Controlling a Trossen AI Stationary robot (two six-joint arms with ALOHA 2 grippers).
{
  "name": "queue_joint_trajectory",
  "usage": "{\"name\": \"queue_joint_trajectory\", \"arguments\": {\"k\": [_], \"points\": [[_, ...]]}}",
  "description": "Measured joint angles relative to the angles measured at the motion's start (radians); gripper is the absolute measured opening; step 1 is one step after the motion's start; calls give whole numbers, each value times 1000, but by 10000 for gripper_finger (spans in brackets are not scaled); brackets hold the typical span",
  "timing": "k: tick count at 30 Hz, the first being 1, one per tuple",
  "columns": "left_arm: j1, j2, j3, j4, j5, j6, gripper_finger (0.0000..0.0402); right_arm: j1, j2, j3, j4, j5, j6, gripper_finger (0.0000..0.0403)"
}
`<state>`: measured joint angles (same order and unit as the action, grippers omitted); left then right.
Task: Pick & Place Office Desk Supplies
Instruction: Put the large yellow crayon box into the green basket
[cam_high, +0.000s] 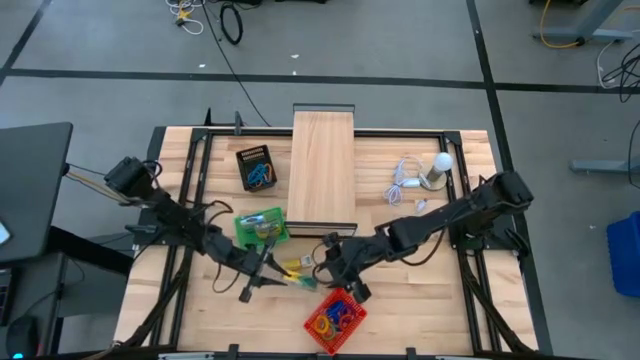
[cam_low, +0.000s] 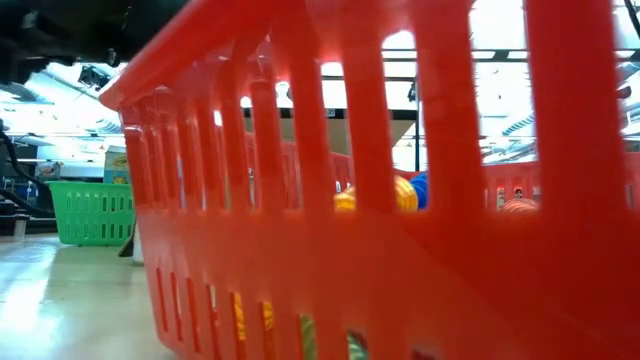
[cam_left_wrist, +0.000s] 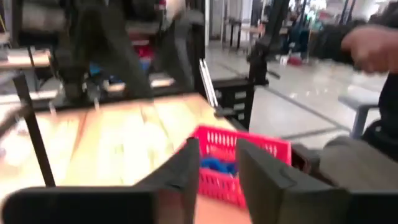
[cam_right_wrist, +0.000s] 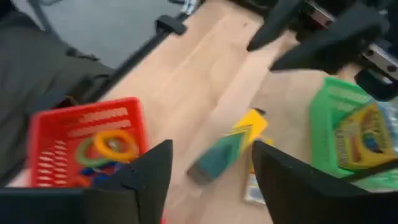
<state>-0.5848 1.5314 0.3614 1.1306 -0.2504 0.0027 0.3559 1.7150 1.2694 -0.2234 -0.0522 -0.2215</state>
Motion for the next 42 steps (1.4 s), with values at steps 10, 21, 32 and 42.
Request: {"name": "queue_joint_trajectory", "arguments": {"k": [10,21,32,42], "points": [[-114,-11,34,-347,-244,-95,215,1,190,263,-301,-12,89,243],[-179,-11,197,-818,-411,-126,215,-39,387,479,-382,-5,192,243],[-258,-11,220,-948,-545,-198,215,-41,438,500,-356,-80,320,243],[-267,-11,220,-946,-564,-202,215,-47,476,502,-346,-15,338,243]]}}
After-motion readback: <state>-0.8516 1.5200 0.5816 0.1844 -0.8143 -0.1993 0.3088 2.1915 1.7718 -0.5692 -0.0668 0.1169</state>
